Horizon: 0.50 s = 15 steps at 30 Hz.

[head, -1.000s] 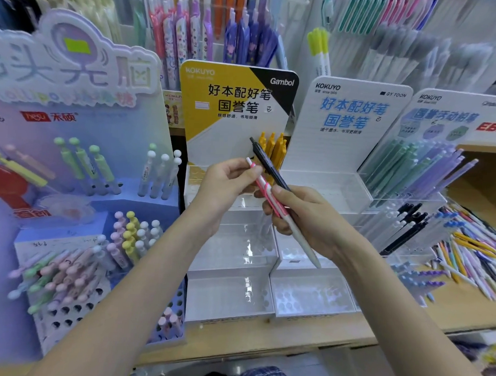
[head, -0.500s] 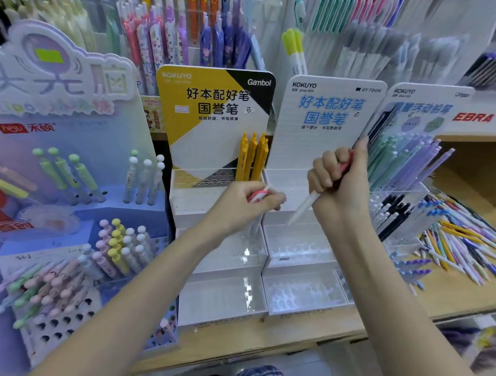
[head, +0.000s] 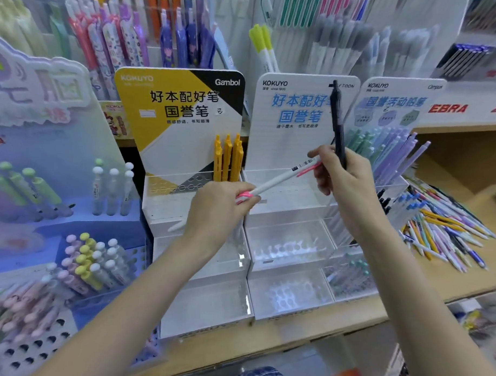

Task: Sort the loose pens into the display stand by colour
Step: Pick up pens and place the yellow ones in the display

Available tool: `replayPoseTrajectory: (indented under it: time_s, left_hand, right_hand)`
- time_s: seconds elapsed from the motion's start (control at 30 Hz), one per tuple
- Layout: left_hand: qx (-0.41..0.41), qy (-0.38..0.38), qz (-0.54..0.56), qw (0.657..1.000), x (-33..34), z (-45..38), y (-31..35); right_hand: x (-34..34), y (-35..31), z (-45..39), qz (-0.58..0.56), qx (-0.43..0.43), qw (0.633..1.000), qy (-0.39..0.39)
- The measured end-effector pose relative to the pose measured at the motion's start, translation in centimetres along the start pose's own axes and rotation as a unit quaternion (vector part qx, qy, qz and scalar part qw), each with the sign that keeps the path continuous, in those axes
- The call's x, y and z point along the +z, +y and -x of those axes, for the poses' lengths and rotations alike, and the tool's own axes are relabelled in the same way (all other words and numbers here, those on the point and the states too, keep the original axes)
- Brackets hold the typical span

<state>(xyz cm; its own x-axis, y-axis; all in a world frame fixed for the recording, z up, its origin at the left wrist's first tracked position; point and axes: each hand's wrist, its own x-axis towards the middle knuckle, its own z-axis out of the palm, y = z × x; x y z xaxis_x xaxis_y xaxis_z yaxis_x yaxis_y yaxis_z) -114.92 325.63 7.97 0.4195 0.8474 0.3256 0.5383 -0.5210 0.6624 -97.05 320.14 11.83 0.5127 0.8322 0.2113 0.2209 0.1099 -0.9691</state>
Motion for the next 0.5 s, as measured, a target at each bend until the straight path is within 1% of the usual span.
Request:
replayPoseTrajectory:
  time_s: [0.07,0.13,0.2,0.23,0.3,0.37,0.43,0.5]
  left_hand:
    - [0.028,0.006,-0.025,0.999,0.5,-0.3,0.5]
    - [0.022,-0.029,-0.079,0.996,1.0,-0.9,0.6]
    - [-0.001,-0.069,-0.138,0.988,1.4,-1.6,0.2]
    - [-0.007,-0.089,-0.160,0.983,1.7,-1.9,0.0]
    - [-0.013,-0.120,-0.178,0.977,2.3,-2.3,-0.2]
    - [-0.011,-0.130,-0.178,0.975,2.9,-2.7,0.0]
    - [-0.004,-0.127,-0.173,0.977,3.6,-3.2,0.5]
    - [-0.002,-0.125,-0.169,0.978,4.5,-3.8,0.9]
  right_hand:
    - [-0.1,-0.2,-0.4,0.004,-0.004,1.000,0.016]
    - [-0.8,-0.3,-1.5,0.031,-0.027,0.998,0.042]
    - [-1.8,-0.5,-2.9,0.106,-0.086,0.988,0.078]
    - [-2.3,-0.5,-3.7,0.161,-0.120,0.976,0.088]
    - [-3.2,-0.4,-5.1,0.278,-0.171,0.942,0.081]
    - [-3.8,0.2,-6.3,0.362,-0.199,0.908,0.069]
    - [-4.4,0.9,-7.3,0.398,-0.212,0.891,0.053]
    - [-4.9,1.5,-7.9,0.417,-0.208,0.884,0.031]
